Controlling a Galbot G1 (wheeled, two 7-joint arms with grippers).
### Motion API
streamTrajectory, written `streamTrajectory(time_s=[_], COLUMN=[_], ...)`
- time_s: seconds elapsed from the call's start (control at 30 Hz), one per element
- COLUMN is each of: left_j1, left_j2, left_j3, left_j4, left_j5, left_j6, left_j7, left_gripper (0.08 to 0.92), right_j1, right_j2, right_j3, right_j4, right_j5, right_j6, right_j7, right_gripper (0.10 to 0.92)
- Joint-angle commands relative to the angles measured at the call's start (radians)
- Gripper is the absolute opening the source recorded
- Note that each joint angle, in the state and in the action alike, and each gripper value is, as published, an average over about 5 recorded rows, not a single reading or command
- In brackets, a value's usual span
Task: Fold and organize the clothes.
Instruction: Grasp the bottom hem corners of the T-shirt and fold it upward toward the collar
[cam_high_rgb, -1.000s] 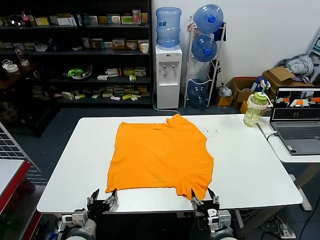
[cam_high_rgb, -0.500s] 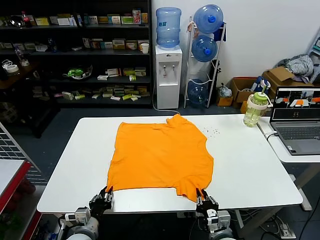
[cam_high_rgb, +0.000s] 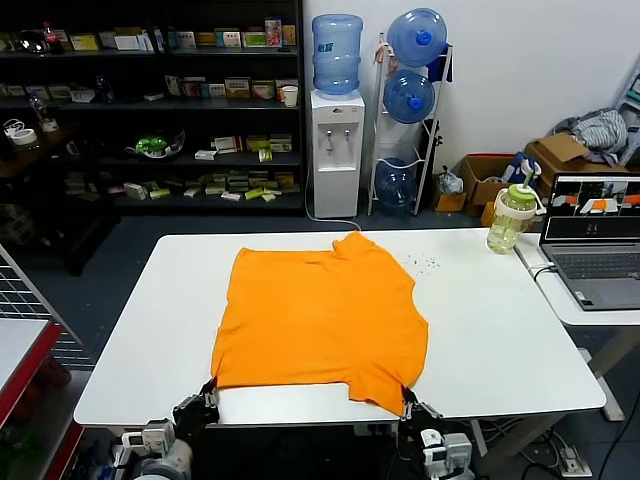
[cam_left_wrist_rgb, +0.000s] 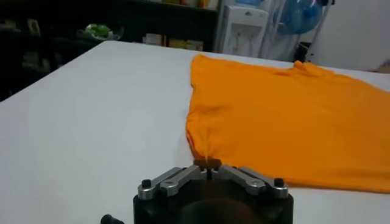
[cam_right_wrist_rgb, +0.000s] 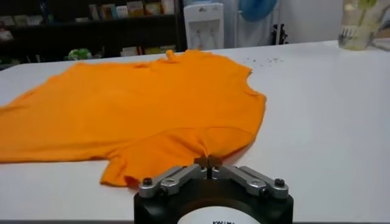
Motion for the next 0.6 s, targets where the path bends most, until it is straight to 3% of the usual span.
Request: streamTrajectory(time_s=[0.03,0.3,0.6], left_j1=[0.188,0.230,-0.026], left_j2=[0.028,0.039,0.066], left_j3=[-0.006,-0.030,-0.030], left_j4=[-0.202,-0.279,-0.154], left_j5=[-0.031,-0.032,-0.070], left_j6=[-0.001,-0.007,-0.083], left_j7=[-0.019,-0.037,0.005], left_gripper=[0.092,0.092,0.092], right_j1=[-0.192,-0.245,0.080], right_j2=[-0.076,-0.104,-0.139], right_j3=[0.019,0.039,0.028], right_j4=[0.163,0.246,0.118], right_j5=[0.041,0.074,0.221], right_j6=[0.020,0.052,0.058], right_j7=[0.007,0.017,0.112], right_gripper=[0.126,0.126,0.126])
